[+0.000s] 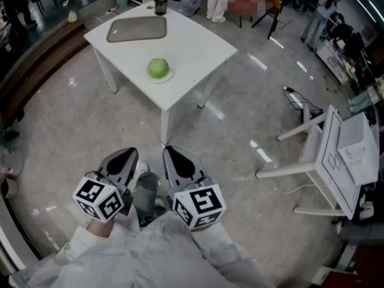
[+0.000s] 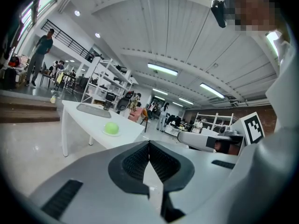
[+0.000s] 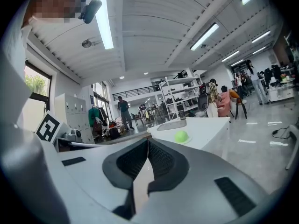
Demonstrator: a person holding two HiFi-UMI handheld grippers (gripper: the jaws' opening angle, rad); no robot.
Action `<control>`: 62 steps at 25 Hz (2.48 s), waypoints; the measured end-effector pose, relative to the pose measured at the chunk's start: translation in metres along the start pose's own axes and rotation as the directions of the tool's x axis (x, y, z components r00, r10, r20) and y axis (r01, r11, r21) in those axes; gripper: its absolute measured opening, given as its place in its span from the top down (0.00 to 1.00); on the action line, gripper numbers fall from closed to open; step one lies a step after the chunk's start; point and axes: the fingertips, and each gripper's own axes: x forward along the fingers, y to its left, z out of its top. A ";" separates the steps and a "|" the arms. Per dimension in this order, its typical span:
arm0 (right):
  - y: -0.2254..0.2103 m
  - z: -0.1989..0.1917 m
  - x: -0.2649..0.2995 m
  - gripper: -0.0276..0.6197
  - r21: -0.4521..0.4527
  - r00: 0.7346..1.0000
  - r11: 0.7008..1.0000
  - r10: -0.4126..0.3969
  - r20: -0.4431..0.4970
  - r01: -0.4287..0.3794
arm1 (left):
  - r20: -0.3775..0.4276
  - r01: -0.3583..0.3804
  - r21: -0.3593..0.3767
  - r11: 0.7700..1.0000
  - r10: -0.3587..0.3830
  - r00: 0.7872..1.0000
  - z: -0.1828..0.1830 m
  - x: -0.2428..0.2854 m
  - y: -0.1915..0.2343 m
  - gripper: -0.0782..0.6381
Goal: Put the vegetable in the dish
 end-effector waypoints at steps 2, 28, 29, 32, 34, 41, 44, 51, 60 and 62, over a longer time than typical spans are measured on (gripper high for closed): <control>-0.005 0.005 0.013 0.94 0.008 1.000 1.000 -0.004 0.007 0.004 | -0.005 -0.001 -0.004 1.000 0.001 1.000 0.006 0.007 0.012 0.88; -0.063 0.071 0.216 0.94 0.002 0.977 0.978 -0.206 0.056 0.207 | -0.091 0.209 0.057 0.976 -0.203 0.975 0.111 0.136 0.160 0.88; -0.063 0.069 0.219 0.94 0.004 0.976 0.978 -0.210 0.050 0.210 | -0.094 0.212 0.051 0.976 -0.207 0.974 0.110 0.138 0.163 0.88; -0.062 0.059 0.224 0.94 0.011 0.976 0.976 -0.218 0.026 0.218 | -0.111 0.219 0.032 0.975 -0.214 0.970 0.103 0.140 0.168 0.88; -0.064 0.052 0.226 0.94 0.017 0.975 0.975 -0.224 0.010 0.224 | -0.129 0.221 0.021 0.975 -0.217 0.968 0.097 0.141 0.171 0.88; -0.076 0.047 0.237 0.94 0.026 0.971 0.970 -0.239 -0.028 0.240 | -0.145 0.211 -0.018 0.977 -0.212 0.967 0.091 0.154 0.182 0.88; -0.082 0.045 0.246 0.94 0.022 0.972 0.973 -0.230 -0.046 0.231 | -0.149 0.209 -0.022 0.978 -0.210 0.966 0.092 0.162 0.183 0.88; -0.109 0.052 0.266 0.94 0.016 0.975 0.977 -0.213 -0.070 0.214 | -0.147 0.180 -0.052 0.982 -0.186 0.972 0.104 0.188 0.197 0.88; -0.149 0.054 0.289 0.94 0.032 0.971 0.976 -0.212 -0.110 0.216 | -0.166 0.124 -0.088 0.988 -0.137 0.977 0.109 0.226 0.219 0.88; -0.158 0.049 0.295 0.94 0.042 0.969 0.975 -0.214 -0.123 0.220 | -0.175 0.104 -0.092 0.990 -0.119 0.977 0.107 0.235 0.226 0.88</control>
